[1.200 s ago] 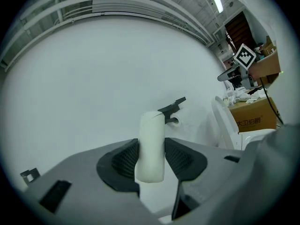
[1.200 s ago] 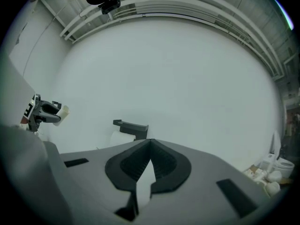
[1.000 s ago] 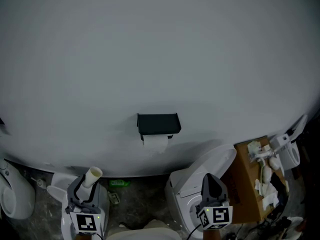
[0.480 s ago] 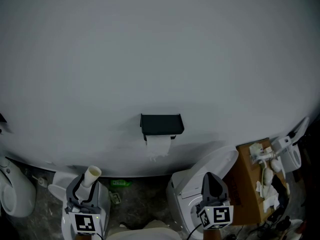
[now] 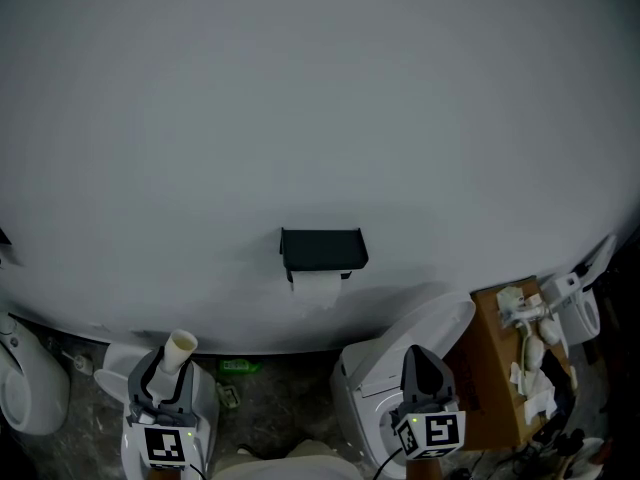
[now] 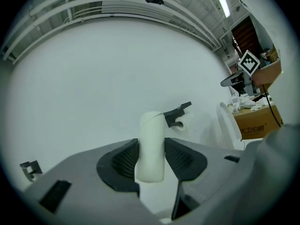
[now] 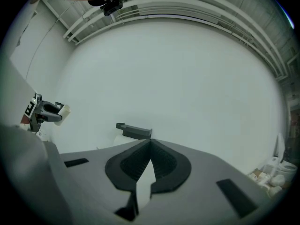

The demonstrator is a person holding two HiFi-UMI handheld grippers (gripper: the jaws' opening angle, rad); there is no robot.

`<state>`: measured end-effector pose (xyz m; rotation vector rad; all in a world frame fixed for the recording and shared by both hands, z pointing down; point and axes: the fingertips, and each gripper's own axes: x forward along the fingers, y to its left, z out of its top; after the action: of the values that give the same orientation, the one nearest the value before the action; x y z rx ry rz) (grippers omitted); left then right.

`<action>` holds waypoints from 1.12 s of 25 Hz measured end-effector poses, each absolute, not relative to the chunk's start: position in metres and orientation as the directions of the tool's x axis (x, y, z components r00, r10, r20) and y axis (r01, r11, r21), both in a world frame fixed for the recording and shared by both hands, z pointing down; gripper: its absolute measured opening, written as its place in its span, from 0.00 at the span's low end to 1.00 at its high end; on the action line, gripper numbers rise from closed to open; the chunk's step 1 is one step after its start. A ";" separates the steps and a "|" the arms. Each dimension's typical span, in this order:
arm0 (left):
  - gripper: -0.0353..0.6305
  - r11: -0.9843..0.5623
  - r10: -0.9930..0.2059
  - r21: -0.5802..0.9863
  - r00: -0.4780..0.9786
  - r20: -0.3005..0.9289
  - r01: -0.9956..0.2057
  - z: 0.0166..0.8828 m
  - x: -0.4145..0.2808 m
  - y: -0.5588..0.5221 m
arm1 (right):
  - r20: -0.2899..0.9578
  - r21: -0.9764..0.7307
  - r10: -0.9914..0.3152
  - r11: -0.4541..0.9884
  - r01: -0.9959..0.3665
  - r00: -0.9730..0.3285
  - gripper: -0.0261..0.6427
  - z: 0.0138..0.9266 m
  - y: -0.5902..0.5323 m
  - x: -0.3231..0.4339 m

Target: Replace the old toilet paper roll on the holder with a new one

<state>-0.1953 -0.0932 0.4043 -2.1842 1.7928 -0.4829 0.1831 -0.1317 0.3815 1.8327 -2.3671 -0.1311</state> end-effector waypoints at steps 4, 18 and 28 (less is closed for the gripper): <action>0.32 -0.205 -0.979 -0.425 0.186 0.086 -0.882 0.404 -0.193 -0.097 | 0.060 0.156 -0.969 0.248 -0.956 -0.241 0.04 0.381 -0.132 0.184; 0.32 -0.221 -0.975 -0.412 0.205 0.082 -0.884 0.405 -0.190 -0.107 | 0.076 0.148 -0.969 0.245 -0.958 -0.236 0.04 0.388 -0.135 0.183; 0.32 -0.225 -0.974 -0.429 0.214 0.075 -0.875 0.401 -0.190 -0.113 | 0.064 0.160 -0.965 0.263 -0.951 -0.256 0.04 0.381 -0.144 0.173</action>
<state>-0.1903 -0.1127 0.4015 -2.1983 1.7372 -0.4792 0.1734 -0.1439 0.3812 1.8165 -2.3745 -0.1327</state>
